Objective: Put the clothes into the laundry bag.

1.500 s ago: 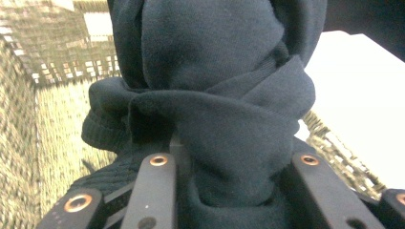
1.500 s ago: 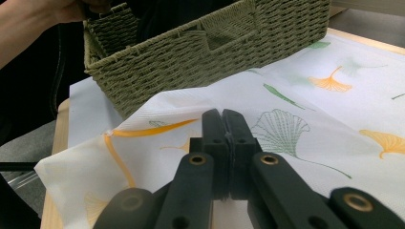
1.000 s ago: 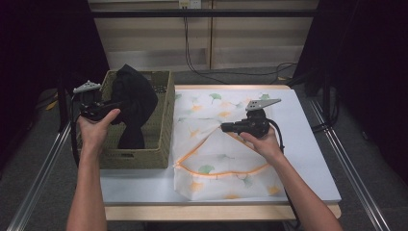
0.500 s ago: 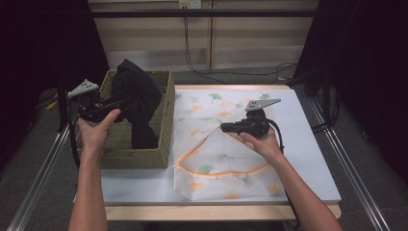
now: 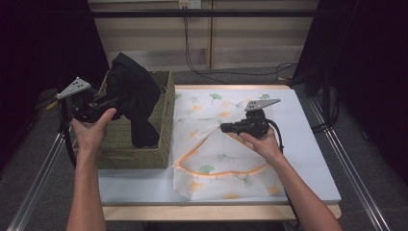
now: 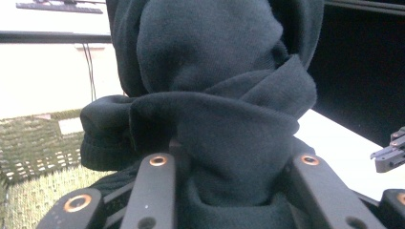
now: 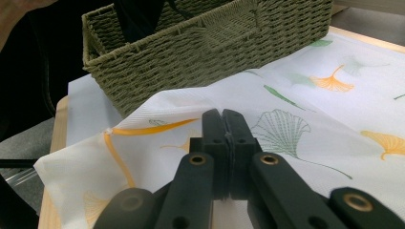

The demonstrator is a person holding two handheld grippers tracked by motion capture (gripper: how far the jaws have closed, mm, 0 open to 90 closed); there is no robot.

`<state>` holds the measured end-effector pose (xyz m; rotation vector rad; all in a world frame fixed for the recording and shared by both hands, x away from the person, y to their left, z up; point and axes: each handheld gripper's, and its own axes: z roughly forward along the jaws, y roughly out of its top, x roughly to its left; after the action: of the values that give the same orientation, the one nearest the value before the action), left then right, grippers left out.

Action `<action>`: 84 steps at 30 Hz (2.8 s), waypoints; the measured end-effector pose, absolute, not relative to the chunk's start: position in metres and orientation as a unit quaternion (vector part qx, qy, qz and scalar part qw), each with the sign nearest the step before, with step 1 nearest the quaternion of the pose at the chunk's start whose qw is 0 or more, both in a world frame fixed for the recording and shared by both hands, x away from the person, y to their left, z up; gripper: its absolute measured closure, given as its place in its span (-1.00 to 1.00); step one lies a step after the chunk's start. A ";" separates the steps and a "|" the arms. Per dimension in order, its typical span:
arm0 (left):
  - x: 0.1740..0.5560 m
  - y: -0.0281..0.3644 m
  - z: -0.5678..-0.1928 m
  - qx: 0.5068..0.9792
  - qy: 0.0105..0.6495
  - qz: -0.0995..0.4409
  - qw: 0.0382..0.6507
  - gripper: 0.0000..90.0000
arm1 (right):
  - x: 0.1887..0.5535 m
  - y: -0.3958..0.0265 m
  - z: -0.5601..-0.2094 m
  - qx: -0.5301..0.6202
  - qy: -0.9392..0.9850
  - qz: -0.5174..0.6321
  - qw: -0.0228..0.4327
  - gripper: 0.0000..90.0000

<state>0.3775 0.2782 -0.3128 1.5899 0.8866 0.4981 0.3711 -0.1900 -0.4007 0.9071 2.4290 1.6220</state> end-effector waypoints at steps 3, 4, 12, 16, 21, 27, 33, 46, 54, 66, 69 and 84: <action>0.374 0.280 -0.311 0.679 0.377 0.219 0.592 0.47 | 0.371 -0.190 -0.400 0.296 0.794 0.530 0.042 0.99; 0.372 0.280 -0.311 0.677 0.375 0.220 0.594 0.47 | 0.371 -0.190 -0.400 0.296 0.794 0.529 0.042 0.99; 0.368 0.281 -0.303 0.667 0.372 0.225 0.605 0.46 | 0.371 -0.189 -0.400 0.296 0.793 0.531 0.041 0.99; 0.364 0.277 -0.299 0.666 0.364 0.228 0.609 0.46 | 0.370 -0.190 -0.400 0.297 0.792 0.531 0.042 0.99; 0.359 0.273 -0.294 0.668 0.354 0.233 0.612 0.46 | 0.370 -0.189 -0.401 0.296 0.794 0.530 0.040 0.99; 0.354 0.267 -0.288 0.672 0.339 0.228 0.618 0.46 | 0.370 -0.189 -0.401 0.297 0.794 0.529 0.042 0.99; 0.352 0.259 -0.286 0.678 0.325 0.221 0.621 0.46 | 0.370 -0.189 -0.401 0.297 0.795 0.528 0.041 0.99; 0.341 0.229 -0.274 0.691 0.288 0.219 0.626 0.46 | 0.371 -0.188 -0.403 0.300 0.795 0.526 0.040 0.99; 0.335 0.215 -0.267 0.693 0.264 0.207 0.638 0.46 | 0.370 -0.188 -0.402 0.300 0.795 0.526 0.040 0.99; 0.322 0.195 -0.255 0.699 0.229 0.198 0.648 0.46 | 0.370 -0.188 -0.401 0.301 0.794 0.527 0.043 0.99; 0.321 0.191 -0.255 0.702 0.227 0.196 0.646 0.46 | 0.369 -0.188 -0.401 0.300 0.794 0.527 0.043 0.99; 0.325 0.166 -0.265 0.722 0.218 0.172 0.634 0.46 | 0.370 -0.188 -0.401 0.300 0.796 0.524 0.042 0.99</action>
<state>0.3247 0.1658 -0.2650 1.6494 0.4973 0.3931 0.3703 -0.1878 -0.4012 0.9193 2.4350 1.6046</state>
